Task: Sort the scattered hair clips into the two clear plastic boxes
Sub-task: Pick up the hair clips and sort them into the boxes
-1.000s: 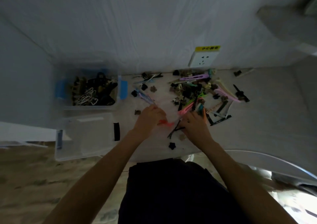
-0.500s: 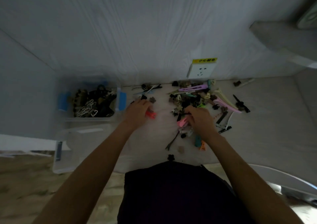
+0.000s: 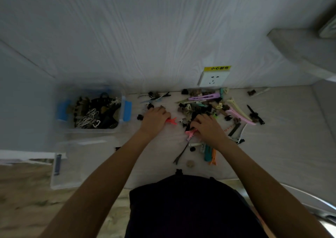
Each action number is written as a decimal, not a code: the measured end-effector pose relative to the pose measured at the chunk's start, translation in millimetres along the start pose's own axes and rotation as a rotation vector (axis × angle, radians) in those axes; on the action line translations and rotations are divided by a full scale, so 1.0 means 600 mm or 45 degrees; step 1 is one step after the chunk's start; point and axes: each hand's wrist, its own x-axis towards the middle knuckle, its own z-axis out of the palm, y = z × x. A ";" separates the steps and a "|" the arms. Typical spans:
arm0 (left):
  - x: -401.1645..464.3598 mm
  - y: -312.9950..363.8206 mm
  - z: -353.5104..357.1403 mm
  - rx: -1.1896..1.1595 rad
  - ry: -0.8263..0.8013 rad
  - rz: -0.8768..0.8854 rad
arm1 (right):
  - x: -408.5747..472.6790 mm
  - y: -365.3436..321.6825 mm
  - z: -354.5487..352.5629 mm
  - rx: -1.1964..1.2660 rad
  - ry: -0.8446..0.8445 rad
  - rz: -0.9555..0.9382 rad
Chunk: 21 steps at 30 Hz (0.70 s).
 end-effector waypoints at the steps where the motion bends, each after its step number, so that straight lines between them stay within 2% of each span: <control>1: 0.001 0.004 0.001 0.003 0.001 0.002 | 0.001 0.003 0.001 0.001 0.007 -0.024; 5: 0.005 0.000 0.013 -0.031 0.043 0.010 | -0.001 0.007 -0.004 0.122 0.133 -0.031; 9: 0.005 0.012 -0.003 -0.271 0.267 -0.023 | -0.003 0.003 -0.031 0.404 0.306 0.223; 12: -0.005 0.026 -0.028 -0.321 0.420 -0.157 | -0.005 -0.007 -0.042 0.438 0.395 0.176; 14: -0.020 0.041 -0.033 -0.410 0.351 -0.257 | -0.008 -0.008 -0.040 0.390 0.420 0.123; 16: -0.040 0.065 -0.029 -0.553 0.145 -0.393 | -0.011 -0.004 -0.034 0.261 0.391 0.055; 19: -0.072 0.100 -0.017 -0.637 -0.110 -0.498 | -0.016 0.002 -0.022 0.028 0.274 -0.066; 21: -0.087 0.112 -0.011 -0.671 -0.207 -0.523 | -0.022 -0.001 -0.023 0.045 0.116 -0.023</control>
